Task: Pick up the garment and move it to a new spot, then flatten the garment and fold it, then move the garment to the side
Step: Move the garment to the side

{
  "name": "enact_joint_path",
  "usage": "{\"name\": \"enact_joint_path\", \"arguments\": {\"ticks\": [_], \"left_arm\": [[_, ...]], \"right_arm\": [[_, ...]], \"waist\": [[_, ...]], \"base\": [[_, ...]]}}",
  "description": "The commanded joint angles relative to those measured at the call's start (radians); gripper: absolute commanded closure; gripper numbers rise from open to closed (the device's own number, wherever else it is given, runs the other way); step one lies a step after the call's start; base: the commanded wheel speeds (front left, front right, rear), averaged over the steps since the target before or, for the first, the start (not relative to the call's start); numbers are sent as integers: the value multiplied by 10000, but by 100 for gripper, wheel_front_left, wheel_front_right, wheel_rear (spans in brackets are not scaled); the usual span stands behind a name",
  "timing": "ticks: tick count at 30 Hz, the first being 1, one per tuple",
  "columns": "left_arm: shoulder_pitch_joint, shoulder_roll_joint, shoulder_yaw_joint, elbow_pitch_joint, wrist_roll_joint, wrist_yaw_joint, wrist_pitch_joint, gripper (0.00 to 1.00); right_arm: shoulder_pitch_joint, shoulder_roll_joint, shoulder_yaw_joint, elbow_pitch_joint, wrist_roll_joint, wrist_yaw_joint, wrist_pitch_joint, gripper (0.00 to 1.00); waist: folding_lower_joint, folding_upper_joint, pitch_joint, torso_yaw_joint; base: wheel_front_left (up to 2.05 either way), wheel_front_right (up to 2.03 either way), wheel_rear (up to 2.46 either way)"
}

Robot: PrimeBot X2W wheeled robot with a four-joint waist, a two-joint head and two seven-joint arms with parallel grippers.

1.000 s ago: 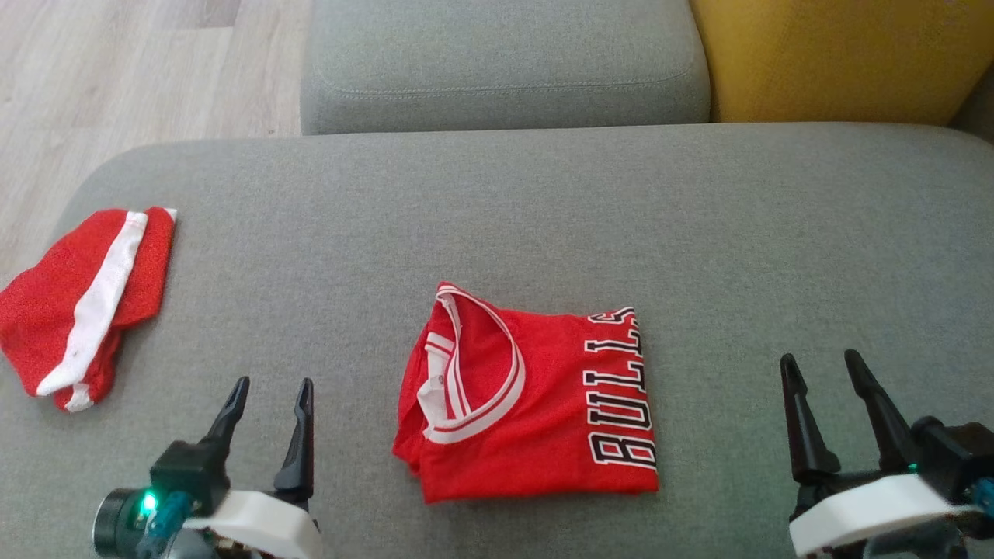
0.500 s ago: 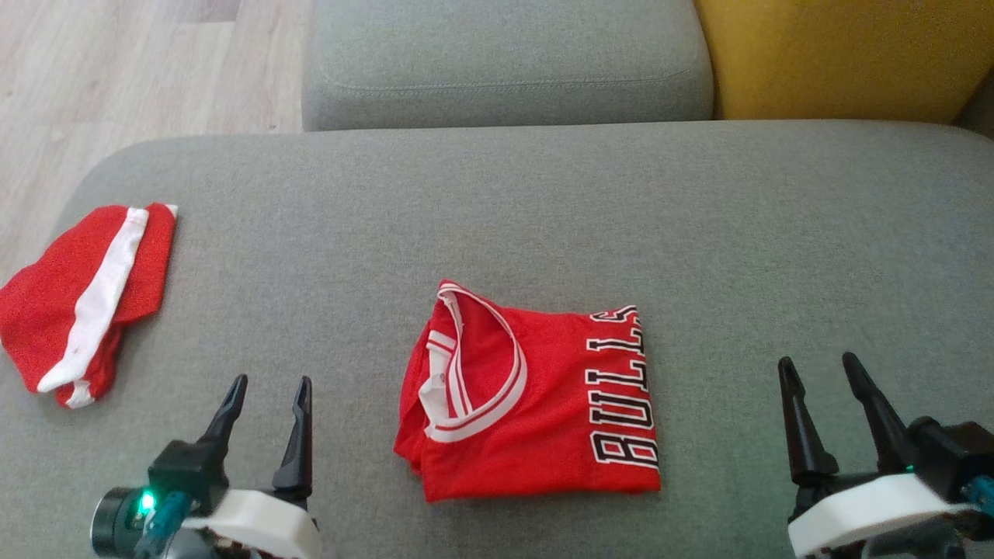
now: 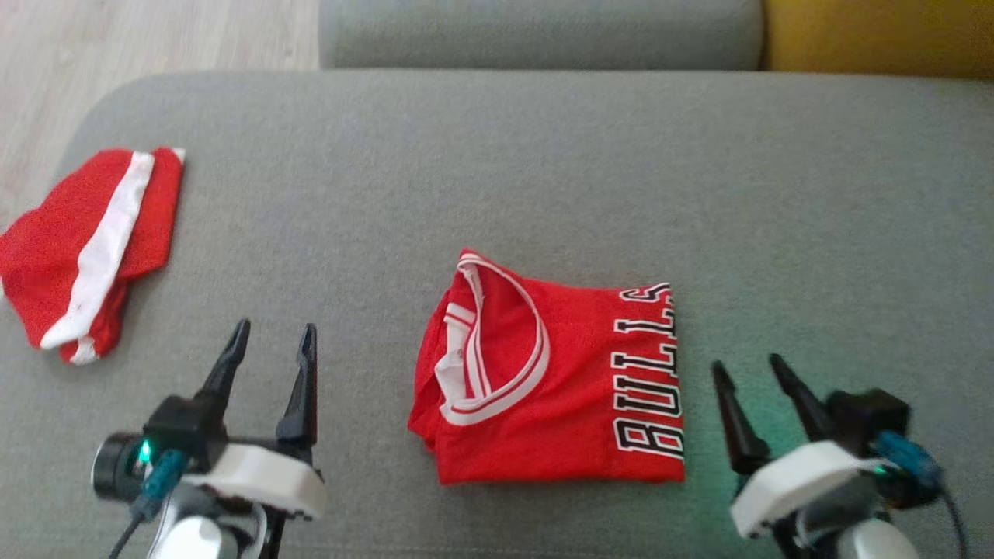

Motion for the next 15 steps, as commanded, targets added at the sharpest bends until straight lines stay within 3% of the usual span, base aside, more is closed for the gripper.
{"name": "enact_joint_path", "arguments": {"ticks": [1, 10, 11, 13, 15], "left_arm": [[-648, 111, 305, -254, -14, -61, -164, 0], [-1204, -152, 254, 178, -58, -228, -462, 0], [-1234, -165, 257, 219, -59, -241, -483, 0], [-1282, -179, 268, 299, -59, -263, -517, 0], [-1298, -183, 286, 359, -60, -277, -544, 0]], "right_arm": [[-571, -70, 428, 75, 67, 67, -20, 0], [-1643, -70, 1119, 2495, 797, 67, 772, 0], [-1753, -70, 1193, 2611, 830, 67, 820, 8], [-1917, -70, 1339, 2801, 914, 67, 913, 96], [-2032, -70, 1441, 2906, 960, 67, 923, 100]], "waist": [[0, 0, 323, 239], [0, 0, 882, 503], [0, 0, 903, 497], [0, 0, 917, 470], [0, 0, 896, 407]], "base": [[0, 0, 0], [0, 0, 0], [0, 0, 0], [0, 0, 0], [0, 0, 0]]}}
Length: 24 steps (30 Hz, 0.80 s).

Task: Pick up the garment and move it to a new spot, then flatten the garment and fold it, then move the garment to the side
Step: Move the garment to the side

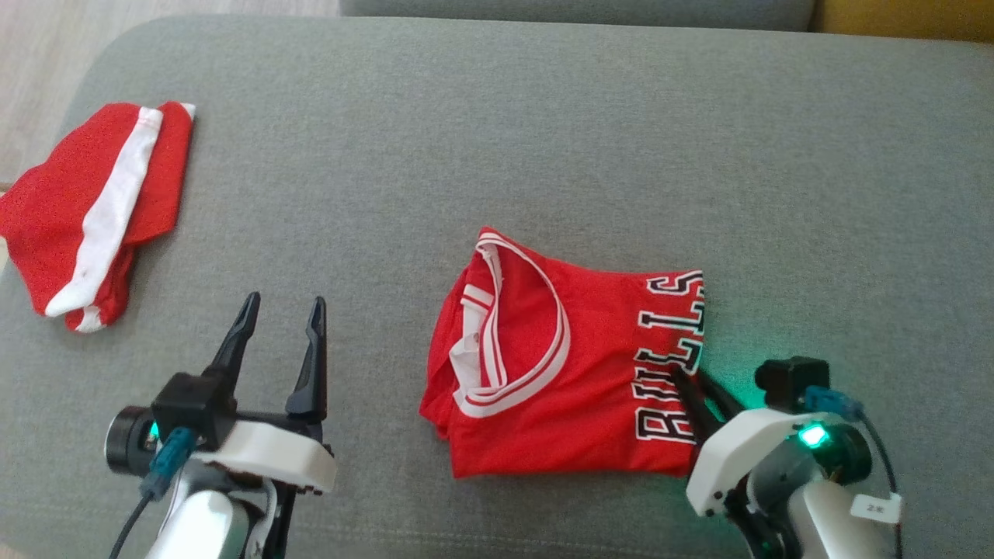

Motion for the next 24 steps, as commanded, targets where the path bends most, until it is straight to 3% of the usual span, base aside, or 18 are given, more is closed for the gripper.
{"name": "enact_joint_path", "arguments": {"ticks": [1, 11, 18, 24], "left_arm": [[-461, 124, 408, -243, -45, -40, -127, 0], [-403, 146, 487, -291, -15, -34, -185, 0], [-356, 43, 476, -421, -47, -29, -202, 0], [-572, -46, 393, -527, -37, -128, -210, 0]], "right_arm": [[-146, -30, 390, -99, 77, 67, 52, 100], [-540, -112, 391, -506, -394, 67, 39, 100], [-1270, -936, -134, -692, -582, 67, 420, 100], [-2538, -1423, -1171, -2, -620, 67, 497, 100]], "waist": [[0, 0, -33, -88], [0, 0, -124, -921], [0, 0, -81, -1979], [0, 0, 319, -2700]], "base": [[0, 0, 0], [0, 0, 0], [0, 0, 0], [0, 0, 0]]}}
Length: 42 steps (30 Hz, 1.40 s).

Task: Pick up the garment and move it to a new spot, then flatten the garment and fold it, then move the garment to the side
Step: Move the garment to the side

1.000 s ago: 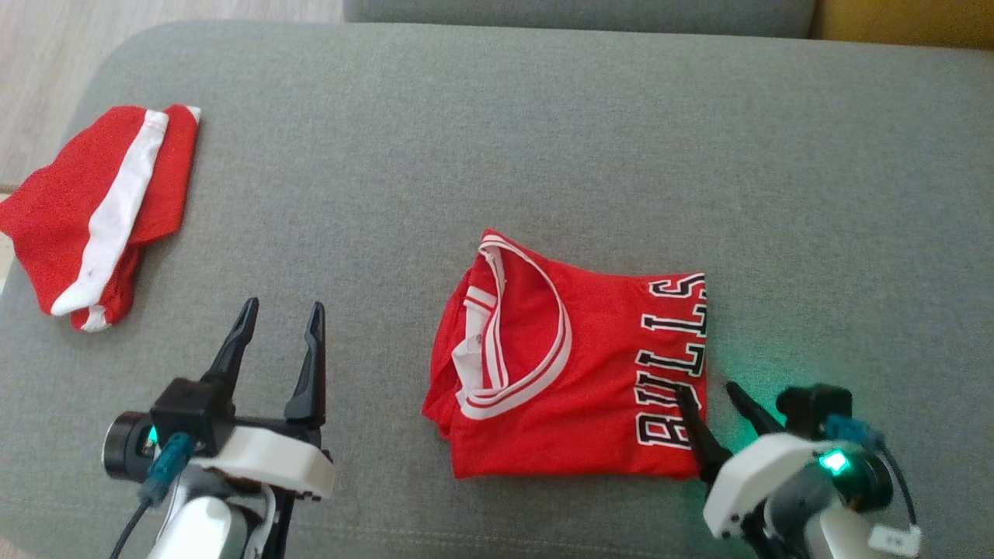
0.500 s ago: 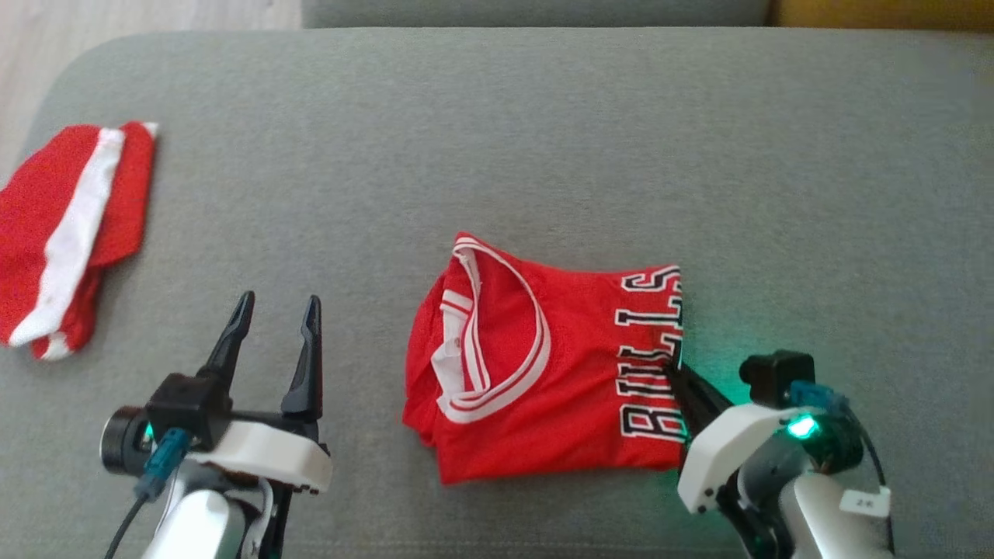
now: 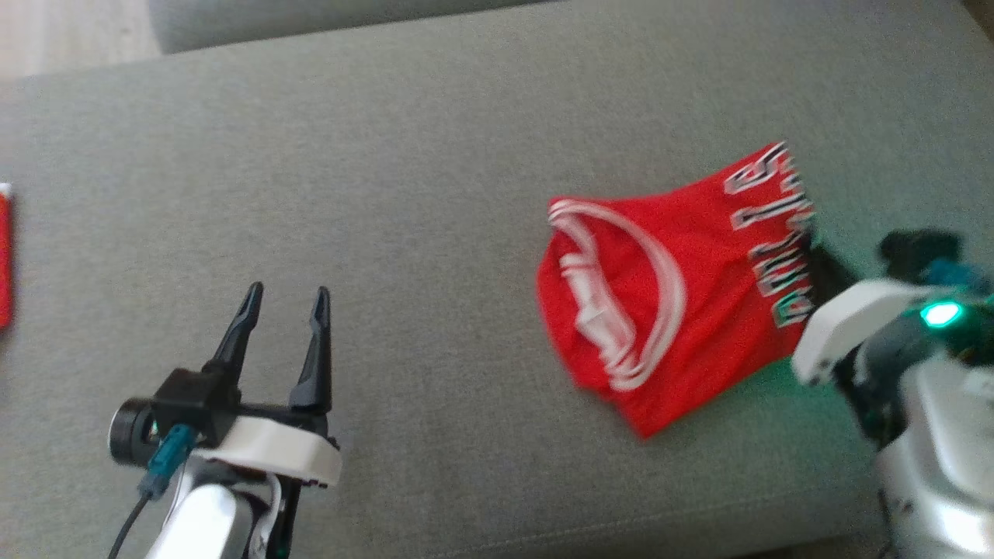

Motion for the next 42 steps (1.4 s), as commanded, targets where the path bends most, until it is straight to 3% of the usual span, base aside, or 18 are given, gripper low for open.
{"name": "enact_joint_path", "arguments": {"ticks": [1, 11, 19, 25, 26, 27, 28, 29, 37, 42], "left_arm": [[-590, 109, 287, -342, -14, -72, -114, 0], [-1343, 196, -105, -346, 215, -493, -116, 0], [-2036, 210, -594, -314, 461, -885, -69, 0], [-2416, 243, -653, -316, 515, -1005, -80, 0], [-2445, 264, -635, -308, 511, -1010, -82, 0], [-2462, 286, -624, -286, 506, -1019, -84, 0], [-2468, 305, -615, -265, 500, -1030, -87, 0], [-2463, 320, -612, -246, 495, -1037, -89, 0], [-2273, 283, -603, -40, 392, -1025, -106, 0], [-1947, 181, -535, 75, 287, -902, -115, 0]], "right_arm": [[-532, -213, -5, -206, -57, 65, -80, 100], [-3076, -1095, -1784, 1704, -721, 65, 40, 100], [-4285, -1220, -2329, 2810, -1249, 65, 31, 100], [-4284, -1162, -2846, 3122, -2001, 65, -375, 100], [-4248, -1134, -2945, 3185, -2162, 65, -452, 91], [-4209, -1074, -3068, 3253, -2256, 65, -547, 59], [-4162, -1002, -3181, 3315, -2341, 65, -638, 19], [-4100, -923, -3270, 3350, -2425, 65, -741, 0], [-3301, -561, -4001, 3033, -2851, 65, -1540, 0], [-2333, -191, -4278, 1855, -2907, 65, -2267, 0]], "waist": [[0, 0, 289, -266], [0, 0, 1238, -801], [0, 0, 1975, -783], [0, 0, 2530, -576], [0, 0, 2592, -557], [0, 0, 2631, -534], [0, 0, 2652, -519], [0, 0, 2662, -502], [0, 0, 2167, -417], [0, 0, 1461, -360]], "base": [[0, 0, 0], [0, 0, 0], [0, 0, 0], [0, 0, 0], [0, 0, 0], [0, 0, 0], [0, 0, 0], [0, 0, 0], [0, 0, 0], [0, 0, 0]]}}
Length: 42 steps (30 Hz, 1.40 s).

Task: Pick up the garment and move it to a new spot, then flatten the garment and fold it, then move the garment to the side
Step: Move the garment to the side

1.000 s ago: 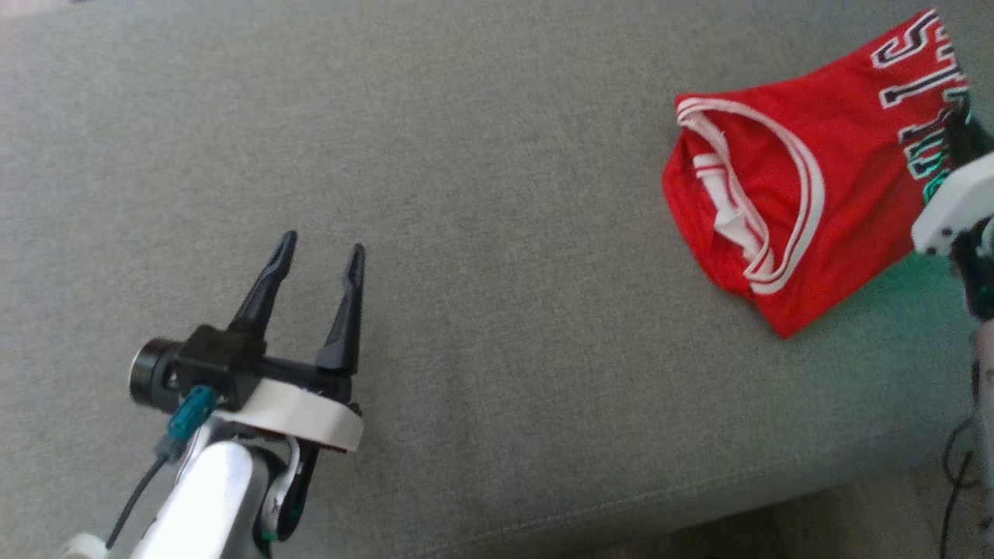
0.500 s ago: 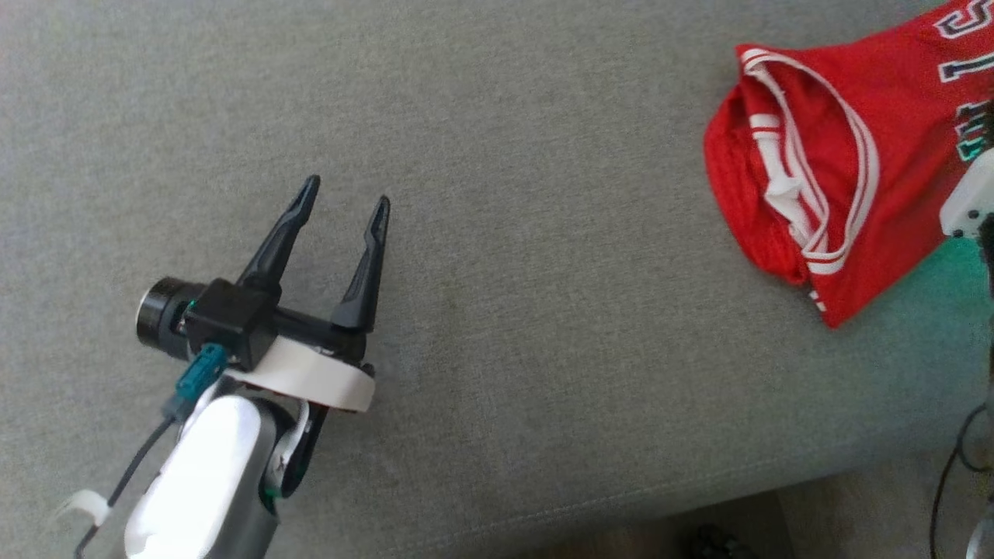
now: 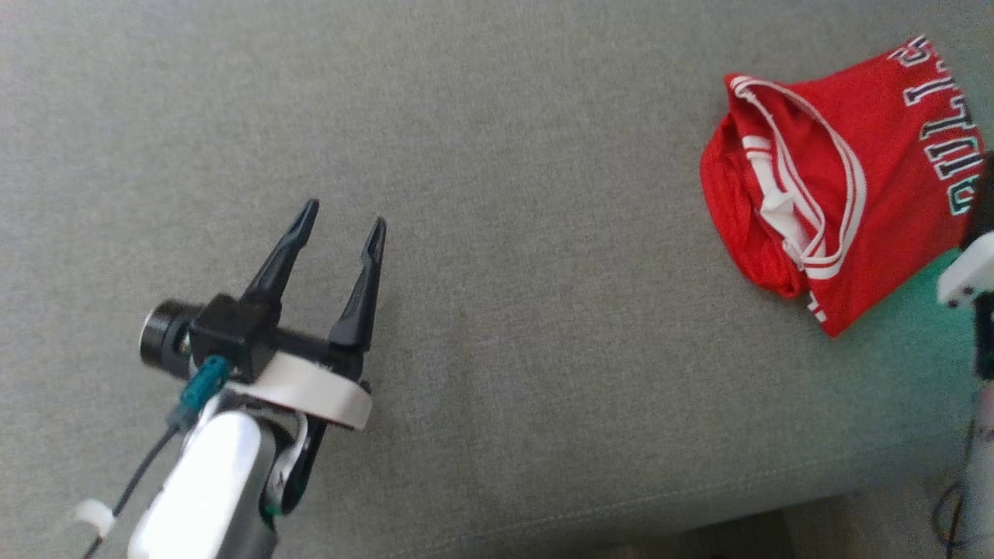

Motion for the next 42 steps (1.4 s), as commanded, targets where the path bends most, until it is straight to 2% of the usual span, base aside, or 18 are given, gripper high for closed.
{"name": "enact_joint_path", "arguments": {"ticks": [1, 8, 12, 16, 25, 42], "left_arm": [[104, 114, 376, -247, -99, 101, -115, 0], [730, 78, 618, -247, -256, 402, -120, 0], [965, 83, 784, -294, -347, 550, -121, 0], [1128, 105, 986, -367, -422, 690, -122, 0], [1755, 318, 1406, -460, -541, 934, -123, 0], [3023, 492, 1185, -595, -571, 1113, -38, 0]], "right_arm": [[195, 158, 173, -701, -14, 67, -175, 0], [2287, 1165, 1031, -3876, 651, 67, -335, 0], [3174, 1355, 1983, -5292, 1188, 67, -298, 0], [3706, 1398, 2965, -6042, 1797, 67, -414, 0], [4498, 1404, 4416, -6205, 2516, 67, -771, 0], [6004, 1406, 4471, -6315, 2565, 67, -669, 0]], "waist": [[0, 0, -425, 52], [0, 0, -1265, 337], [0, 0, -1581, 694], [0, 0, -1853, 1156], [0, 0, -2487, 1887], [0, 0, -3655, 1887]], "base": [[0, 0, 0], [0, 0, 0], [0, 0, 0], [0, 0, 0], [0, 0, 0], [0, 0, 0]]}}
